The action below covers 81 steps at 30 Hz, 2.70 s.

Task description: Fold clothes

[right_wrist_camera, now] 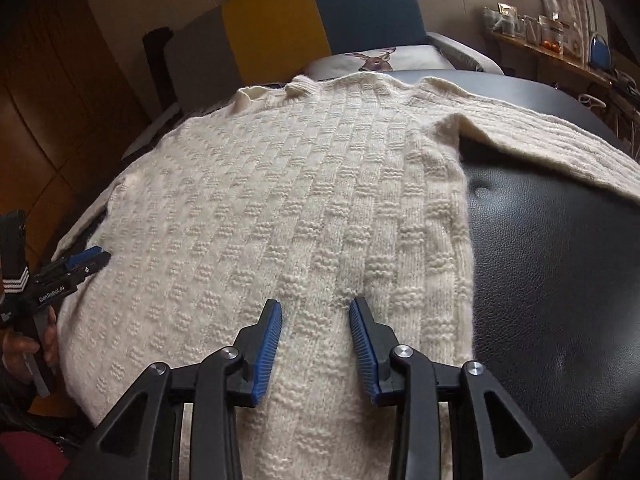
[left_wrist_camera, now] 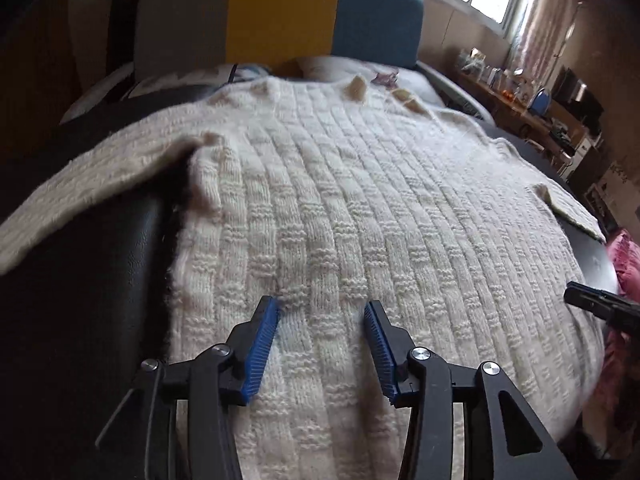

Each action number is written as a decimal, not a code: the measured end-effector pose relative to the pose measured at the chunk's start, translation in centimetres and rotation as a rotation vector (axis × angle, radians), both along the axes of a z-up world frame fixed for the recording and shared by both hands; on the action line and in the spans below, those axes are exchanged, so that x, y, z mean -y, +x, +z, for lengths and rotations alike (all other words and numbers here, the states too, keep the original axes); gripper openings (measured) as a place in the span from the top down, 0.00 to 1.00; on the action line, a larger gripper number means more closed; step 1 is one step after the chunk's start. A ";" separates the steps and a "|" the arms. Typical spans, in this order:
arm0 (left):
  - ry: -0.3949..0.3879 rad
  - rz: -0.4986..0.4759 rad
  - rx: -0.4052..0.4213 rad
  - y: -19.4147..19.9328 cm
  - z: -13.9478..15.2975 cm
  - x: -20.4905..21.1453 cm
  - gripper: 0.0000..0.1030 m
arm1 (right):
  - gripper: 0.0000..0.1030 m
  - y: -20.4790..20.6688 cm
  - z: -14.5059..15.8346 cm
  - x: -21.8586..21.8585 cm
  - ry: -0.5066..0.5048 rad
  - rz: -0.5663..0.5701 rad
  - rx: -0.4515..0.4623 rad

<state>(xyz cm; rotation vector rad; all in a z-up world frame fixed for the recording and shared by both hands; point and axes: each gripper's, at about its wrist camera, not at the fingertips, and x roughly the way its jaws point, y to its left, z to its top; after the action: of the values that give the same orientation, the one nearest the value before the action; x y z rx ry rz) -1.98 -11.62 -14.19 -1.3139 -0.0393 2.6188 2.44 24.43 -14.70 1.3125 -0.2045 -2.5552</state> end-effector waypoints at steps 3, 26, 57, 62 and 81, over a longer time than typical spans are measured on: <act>-0.045 -0.015 -0.055 0.5 -0.1 0.2 0.52 | 0.65 -0.1 0.2 0.0 0.006 0.004 0.001; 0.115 0.069 0.077 5.7 1.0 3.7 0.53 | 0.64 -0.1 1.3 7.8 -0.029 0.263 0.038; 0.004 -0.175 -0.045 -10.5 4.2 -10.9 0.42 | 0.02 -1.6 2.5 -32.8 -0.682 -0.825 -0.128; -0.032 -0.255 -0.005 -12.6 2.8 -15.8 0.42 | 0.26 -2.6 -0.1 -39.0 -0.640 -1.042 -0.056; -0.071 -0.269 0.061 -13.1 -0.1 -18.1 0.25 | 0.45 -10.1 -2.2 -38.2 -0.608 -0.896 -0.148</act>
<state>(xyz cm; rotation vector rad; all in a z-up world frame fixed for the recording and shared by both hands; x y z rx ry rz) -15.08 6.44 -14.32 -1.3192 0.2091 2.3737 -7.69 62.68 -16.90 0.8785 -1.7046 -2.8047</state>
